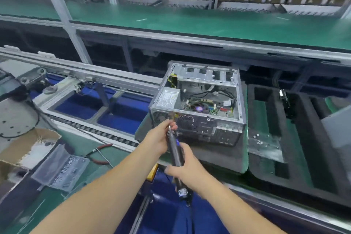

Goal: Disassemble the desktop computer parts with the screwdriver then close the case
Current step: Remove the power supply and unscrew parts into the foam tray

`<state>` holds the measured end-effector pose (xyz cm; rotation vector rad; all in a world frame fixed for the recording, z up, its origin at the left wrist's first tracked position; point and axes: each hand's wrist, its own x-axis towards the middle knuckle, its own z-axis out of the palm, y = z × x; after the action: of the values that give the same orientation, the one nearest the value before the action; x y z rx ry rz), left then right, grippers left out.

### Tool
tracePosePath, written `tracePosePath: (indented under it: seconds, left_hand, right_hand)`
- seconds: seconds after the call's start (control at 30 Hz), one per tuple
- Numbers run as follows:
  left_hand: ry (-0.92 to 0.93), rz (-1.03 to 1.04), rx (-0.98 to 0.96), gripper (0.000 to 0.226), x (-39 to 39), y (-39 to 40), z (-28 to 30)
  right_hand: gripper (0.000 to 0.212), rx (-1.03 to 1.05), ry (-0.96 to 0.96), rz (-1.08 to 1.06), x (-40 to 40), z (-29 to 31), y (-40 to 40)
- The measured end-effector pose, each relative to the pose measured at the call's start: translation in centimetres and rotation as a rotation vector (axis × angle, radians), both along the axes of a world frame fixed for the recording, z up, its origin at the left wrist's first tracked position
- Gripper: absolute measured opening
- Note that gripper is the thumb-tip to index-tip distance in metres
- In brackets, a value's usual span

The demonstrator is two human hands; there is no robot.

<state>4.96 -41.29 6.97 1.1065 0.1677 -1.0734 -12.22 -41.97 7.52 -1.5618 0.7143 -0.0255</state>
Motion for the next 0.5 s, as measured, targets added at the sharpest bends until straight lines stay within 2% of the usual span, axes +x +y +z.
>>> tracePosePath:
  seconds: [0.17,0.37,0.5]
  left_hand:
    - [0.114,-0.128,-0.089,0.027,2.3,0.6,-2.0]
    - [0.155,-0.224,-0.132,0.012,3.2,0.4,-1.7]
    - [0.16,-0.261,-0.141,0.01,4.0,-0.1,-1.2]
  right_hand:
    - [0.084,-0.062,0.004,-0.168,3.0,-1.3,4.2]
    - [0.092,-0.16,0.039,-0.279,5.2,-1.8,5.6]
    - [0.094,-0.182,0.043,-0.33,6.3,-1.8,5.6]
